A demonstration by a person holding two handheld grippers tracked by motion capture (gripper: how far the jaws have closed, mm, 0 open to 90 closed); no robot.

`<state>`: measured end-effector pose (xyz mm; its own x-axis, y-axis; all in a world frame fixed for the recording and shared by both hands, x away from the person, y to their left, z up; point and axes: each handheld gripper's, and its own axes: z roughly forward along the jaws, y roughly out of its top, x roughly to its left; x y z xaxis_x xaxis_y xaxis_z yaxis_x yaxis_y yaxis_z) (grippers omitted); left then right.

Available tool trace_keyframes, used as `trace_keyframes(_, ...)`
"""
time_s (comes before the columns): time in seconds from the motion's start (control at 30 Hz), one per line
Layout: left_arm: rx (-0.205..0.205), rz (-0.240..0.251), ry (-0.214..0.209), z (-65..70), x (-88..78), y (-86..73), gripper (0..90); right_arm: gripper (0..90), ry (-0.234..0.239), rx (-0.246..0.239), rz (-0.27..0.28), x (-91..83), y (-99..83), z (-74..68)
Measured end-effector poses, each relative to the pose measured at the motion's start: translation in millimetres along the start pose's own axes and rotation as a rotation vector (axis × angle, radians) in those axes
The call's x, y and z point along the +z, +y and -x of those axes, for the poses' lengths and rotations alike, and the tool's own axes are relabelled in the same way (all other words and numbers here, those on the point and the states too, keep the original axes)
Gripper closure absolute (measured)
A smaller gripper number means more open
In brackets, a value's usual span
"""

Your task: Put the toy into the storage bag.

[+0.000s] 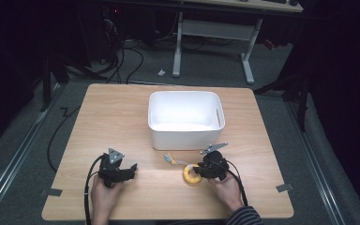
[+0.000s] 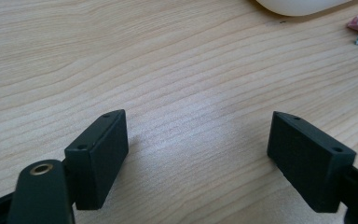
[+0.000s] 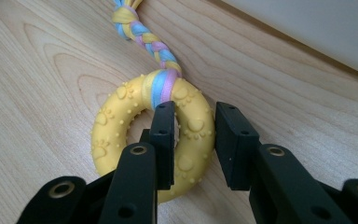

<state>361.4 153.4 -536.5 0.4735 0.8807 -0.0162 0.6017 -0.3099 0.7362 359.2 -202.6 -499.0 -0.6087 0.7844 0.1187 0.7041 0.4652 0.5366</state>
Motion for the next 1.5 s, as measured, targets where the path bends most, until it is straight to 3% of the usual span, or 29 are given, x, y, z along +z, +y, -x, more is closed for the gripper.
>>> trace_keyframes(0.43, 0.000, 0.000, 0.000, 0.0, 0.0, 0.0, 20.7, 70.4, 0.044, 0.008, 0.035, -16.4, -2.0, 3.6)
trace_keyframes(1.5, 0.001, 0.000, 0.001, 0.1, 0.0, 0.0, 20.6, 71.0, 0.040, -0.060, 0.136, -77.3, 0.4, 1.7)
